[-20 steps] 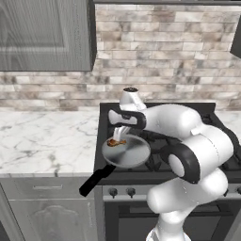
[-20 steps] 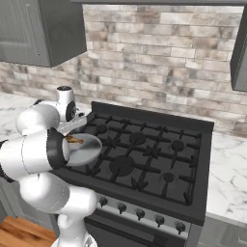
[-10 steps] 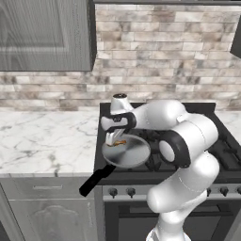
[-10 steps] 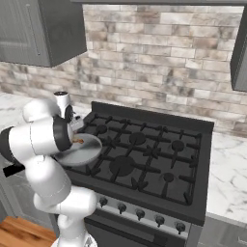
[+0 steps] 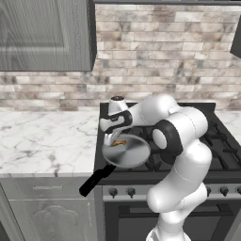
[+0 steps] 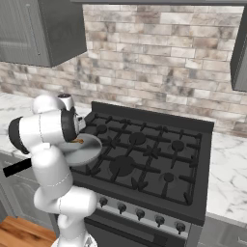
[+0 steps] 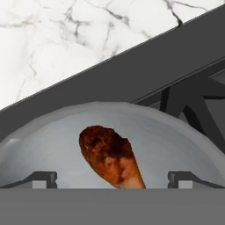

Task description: Take the chicken drumsticks from the pan and place one on each plate on the dining counter.

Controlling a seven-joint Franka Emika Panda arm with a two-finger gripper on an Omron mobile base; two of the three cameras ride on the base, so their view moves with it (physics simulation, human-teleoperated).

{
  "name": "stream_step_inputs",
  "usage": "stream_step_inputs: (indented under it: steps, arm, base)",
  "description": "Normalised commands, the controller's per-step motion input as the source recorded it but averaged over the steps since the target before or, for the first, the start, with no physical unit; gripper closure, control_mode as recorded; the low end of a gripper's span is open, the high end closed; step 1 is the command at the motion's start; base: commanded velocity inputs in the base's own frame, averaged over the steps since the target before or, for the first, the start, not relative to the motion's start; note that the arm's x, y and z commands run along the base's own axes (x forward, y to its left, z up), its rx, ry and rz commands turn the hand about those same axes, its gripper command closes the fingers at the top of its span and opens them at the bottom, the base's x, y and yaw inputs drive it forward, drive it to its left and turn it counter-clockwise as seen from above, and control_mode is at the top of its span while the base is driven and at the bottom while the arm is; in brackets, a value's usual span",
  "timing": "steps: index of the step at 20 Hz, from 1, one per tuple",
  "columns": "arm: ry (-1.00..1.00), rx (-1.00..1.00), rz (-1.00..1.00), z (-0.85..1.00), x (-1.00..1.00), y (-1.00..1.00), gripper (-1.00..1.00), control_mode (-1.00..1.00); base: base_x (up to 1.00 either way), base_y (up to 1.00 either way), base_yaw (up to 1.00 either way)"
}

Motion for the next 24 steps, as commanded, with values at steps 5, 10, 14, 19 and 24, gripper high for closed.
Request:
stream_step_inputs:
  steps: [5,10,14,19,24]
  arm:
    - [0.0,0.0,0.0,-0.17,0.27,0.13,-1.0,-1.0]
    - [0.0,0.0,0.0,-0.09,0.12,0.09,-1.0,-1.0]
    - [-0.03,-0.01,0.0,-0.1,-0.05,0.01,-1.0,-1.0]
    - [-0.07,-0.03,0.0,-0.06,-0.14,0.0,-1.0,-1.0]
    - [-0.06,-0.01,-0.03,-0.08,-0.14,0.0,-1.0,-1.0]
  base:
    - [0.0,0.0,0.0]
    - [0.0,0.0,0.0]
    - [0.0,0.0,0.0]
    - [0.0,0.0,0.0]
    - [0.0,0.0,0.0]
